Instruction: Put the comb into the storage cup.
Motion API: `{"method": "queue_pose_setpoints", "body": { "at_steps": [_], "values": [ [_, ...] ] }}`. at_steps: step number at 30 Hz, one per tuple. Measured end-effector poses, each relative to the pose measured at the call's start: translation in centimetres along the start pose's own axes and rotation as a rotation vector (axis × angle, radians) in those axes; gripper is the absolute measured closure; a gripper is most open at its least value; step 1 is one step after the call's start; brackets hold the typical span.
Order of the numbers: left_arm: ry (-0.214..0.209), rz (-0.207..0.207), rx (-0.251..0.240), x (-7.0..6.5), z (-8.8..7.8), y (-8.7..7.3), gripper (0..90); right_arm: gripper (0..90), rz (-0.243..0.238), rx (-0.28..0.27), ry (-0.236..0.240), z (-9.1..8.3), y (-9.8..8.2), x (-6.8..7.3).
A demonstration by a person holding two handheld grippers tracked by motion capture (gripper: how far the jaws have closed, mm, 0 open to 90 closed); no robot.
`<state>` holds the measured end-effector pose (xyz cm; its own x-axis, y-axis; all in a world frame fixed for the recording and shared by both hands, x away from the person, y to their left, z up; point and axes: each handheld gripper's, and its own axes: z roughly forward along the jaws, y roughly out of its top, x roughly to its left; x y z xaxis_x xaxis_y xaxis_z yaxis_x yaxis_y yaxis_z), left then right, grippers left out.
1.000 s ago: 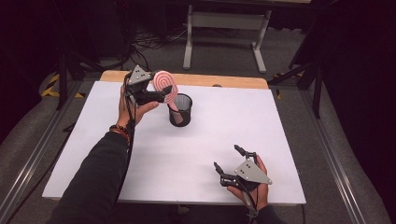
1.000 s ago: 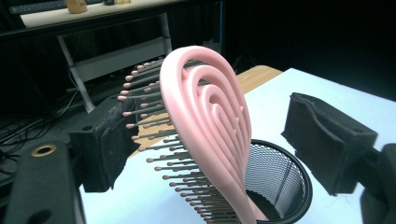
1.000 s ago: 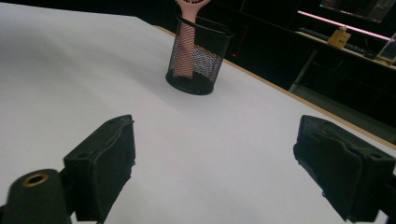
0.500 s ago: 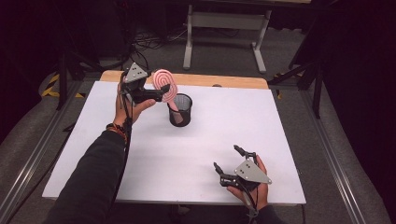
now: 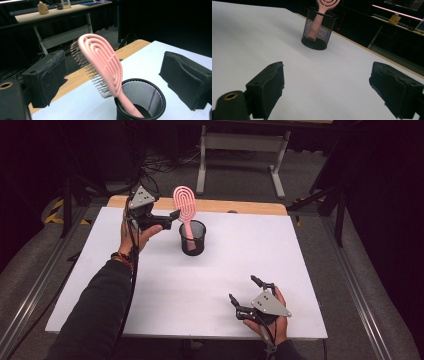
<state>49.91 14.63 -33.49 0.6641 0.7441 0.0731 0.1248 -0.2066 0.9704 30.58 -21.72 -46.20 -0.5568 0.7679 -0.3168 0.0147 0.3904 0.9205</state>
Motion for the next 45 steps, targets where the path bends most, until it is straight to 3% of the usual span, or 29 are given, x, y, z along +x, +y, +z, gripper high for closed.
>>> {"method": "queue_pose_setpoints", "body": {
  "at_steps": [16,26,30,45],
  "values": [
    [-0.024,0.041,-0.039,-0.5,-1.6,0.6,7.9,13.0,-0.004,-0.001,-0.004,0.0,0.0,0.0],
    [-0.049,0.093,-0.055,-1.1,-2.9,1.1,7.4,13.0,0.001,-0.007,-0.009,-0.2,0.1,-0.1],
    [-0.051,0.123,-0.046,-1.5,-3.3,1.1,7.1,13.0,-0.003,-0.01,-0.011,-0.2,0.1,-0.1],
    [-0.085,0.162,-0.048,-2.1,-4.7,0.4,7.1,13.3,-0.006,-0.018,-0.016,-0.2,0.3,-0.1]
  ]
}}
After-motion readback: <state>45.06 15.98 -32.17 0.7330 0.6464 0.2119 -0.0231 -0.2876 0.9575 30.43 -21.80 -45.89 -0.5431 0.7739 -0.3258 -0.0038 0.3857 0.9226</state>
